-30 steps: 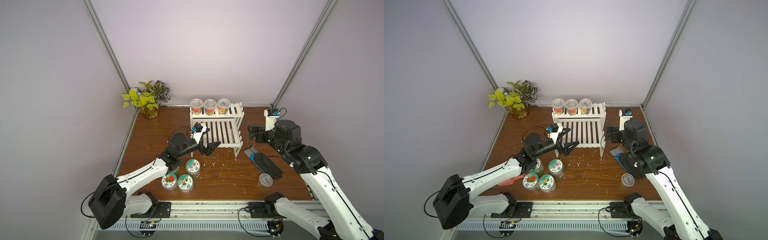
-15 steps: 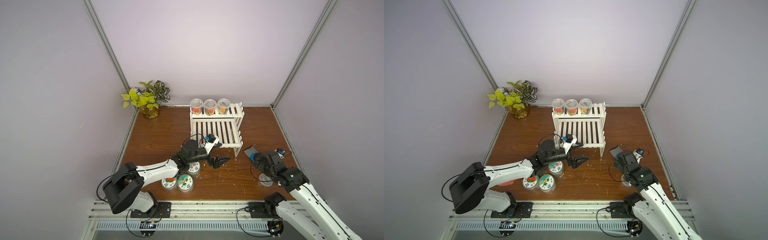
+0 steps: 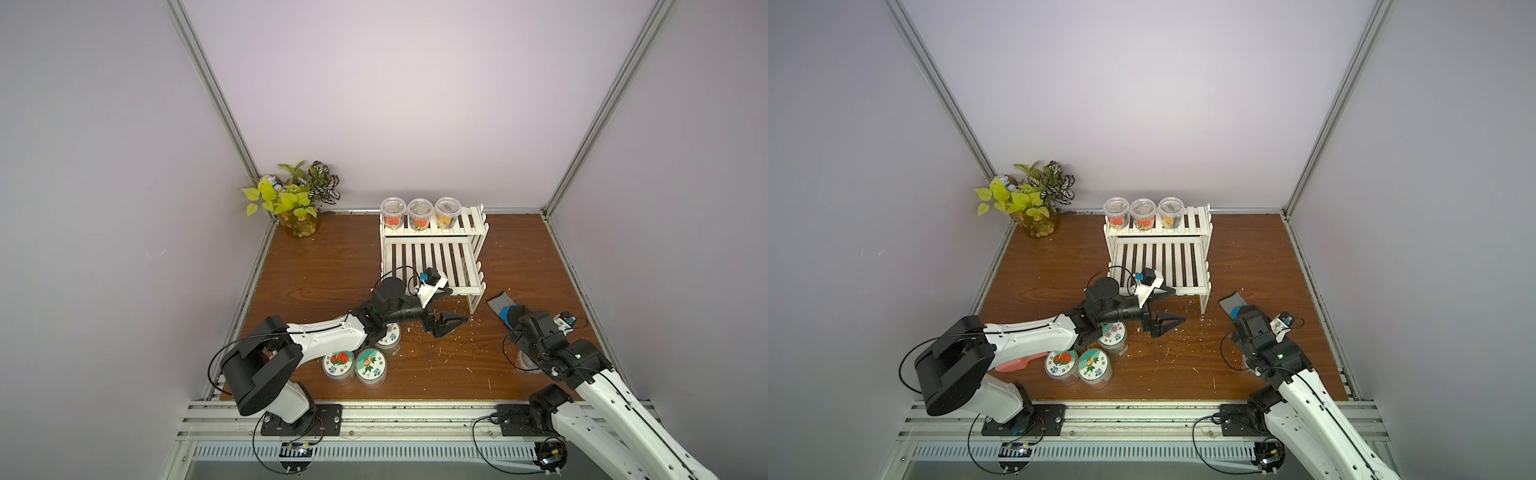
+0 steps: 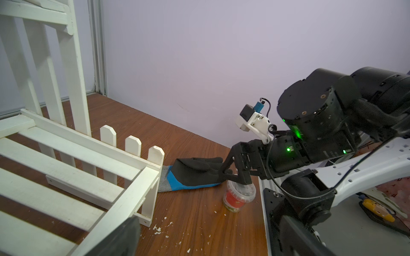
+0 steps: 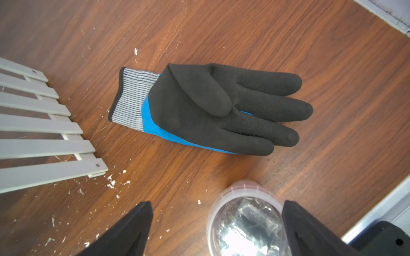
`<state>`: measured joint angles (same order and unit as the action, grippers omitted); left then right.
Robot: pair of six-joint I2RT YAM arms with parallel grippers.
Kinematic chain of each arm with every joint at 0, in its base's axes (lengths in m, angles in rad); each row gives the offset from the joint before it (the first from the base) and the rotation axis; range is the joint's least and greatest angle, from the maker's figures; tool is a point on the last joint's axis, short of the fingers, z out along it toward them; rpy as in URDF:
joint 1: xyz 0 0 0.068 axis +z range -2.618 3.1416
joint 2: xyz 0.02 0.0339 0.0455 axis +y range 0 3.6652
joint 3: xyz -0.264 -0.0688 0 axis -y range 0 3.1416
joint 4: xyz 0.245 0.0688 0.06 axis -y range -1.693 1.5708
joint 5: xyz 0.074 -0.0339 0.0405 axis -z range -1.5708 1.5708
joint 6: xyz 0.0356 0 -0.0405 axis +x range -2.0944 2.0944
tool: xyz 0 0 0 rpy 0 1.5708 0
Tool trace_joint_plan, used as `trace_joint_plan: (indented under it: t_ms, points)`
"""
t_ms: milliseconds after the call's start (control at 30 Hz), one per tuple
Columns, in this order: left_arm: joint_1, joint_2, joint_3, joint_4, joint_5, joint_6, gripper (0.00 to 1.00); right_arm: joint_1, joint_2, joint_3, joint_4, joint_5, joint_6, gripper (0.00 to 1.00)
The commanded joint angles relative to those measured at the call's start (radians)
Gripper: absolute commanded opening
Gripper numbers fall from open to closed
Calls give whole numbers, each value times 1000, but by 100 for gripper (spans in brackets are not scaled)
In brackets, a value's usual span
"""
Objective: Place the seed container on the shelf
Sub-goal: Pick up the seed jar at the center of the board.
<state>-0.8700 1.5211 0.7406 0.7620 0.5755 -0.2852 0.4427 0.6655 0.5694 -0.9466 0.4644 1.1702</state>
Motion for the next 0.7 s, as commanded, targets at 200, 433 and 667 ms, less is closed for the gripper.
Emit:
trace_joint_plan:
  t_ms: [200,433,667]
  points:
    - [-10,16,35,42,8,1,100,-1,37,12,-20,84,77,99]
    - [-10,3,30,27,-26,26,100,-1,77,-35,43,19,142,99]
    - [-6,-12,27,-3,-50,61,100,-1,83,-69,94,-15,146,99]
